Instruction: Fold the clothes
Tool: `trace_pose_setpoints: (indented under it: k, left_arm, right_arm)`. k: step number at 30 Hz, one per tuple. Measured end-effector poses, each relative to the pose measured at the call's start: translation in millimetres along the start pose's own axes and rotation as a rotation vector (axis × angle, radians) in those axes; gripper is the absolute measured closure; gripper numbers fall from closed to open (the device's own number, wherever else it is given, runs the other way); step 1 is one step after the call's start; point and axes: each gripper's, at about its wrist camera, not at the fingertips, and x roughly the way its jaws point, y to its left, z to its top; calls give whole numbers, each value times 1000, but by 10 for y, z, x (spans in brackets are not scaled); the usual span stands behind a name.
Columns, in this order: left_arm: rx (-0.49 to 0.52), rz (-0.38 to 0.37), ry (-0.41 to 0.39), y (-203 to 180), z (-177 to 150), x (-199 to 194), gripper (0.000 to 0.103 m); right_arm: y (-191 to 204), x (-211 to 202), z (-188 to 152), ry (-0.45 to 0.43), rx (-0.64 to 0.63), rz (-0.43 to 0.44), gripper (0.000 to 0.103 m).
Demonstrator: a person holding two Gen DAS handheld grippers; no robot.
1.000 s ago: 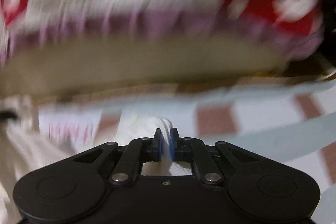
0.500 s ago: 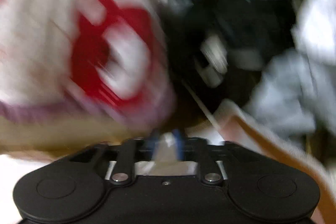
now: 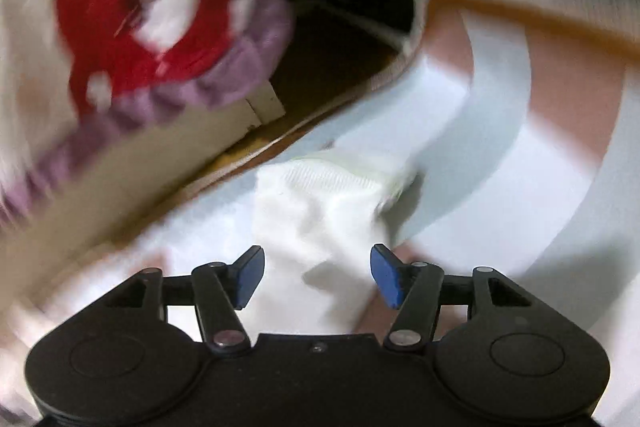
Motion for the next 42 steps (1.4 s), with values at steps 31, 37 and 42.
trace_pose_setpoints:
  k: [31,37,42]
  left_arm:
    - [-392,248,1,1193,-890,-770,62]
    - [-541,373,-31,1587,-1185,-1106,57]
    - [-799,488,-83,2060,-1642,-1472,57]
  right_arm:
    - [152,-490,-58,-104,-478,-469,54]
    - [1316,-837,-476,-151,-176,-78,48]
    - [2620,-553,-1482,8,-174,330,47]
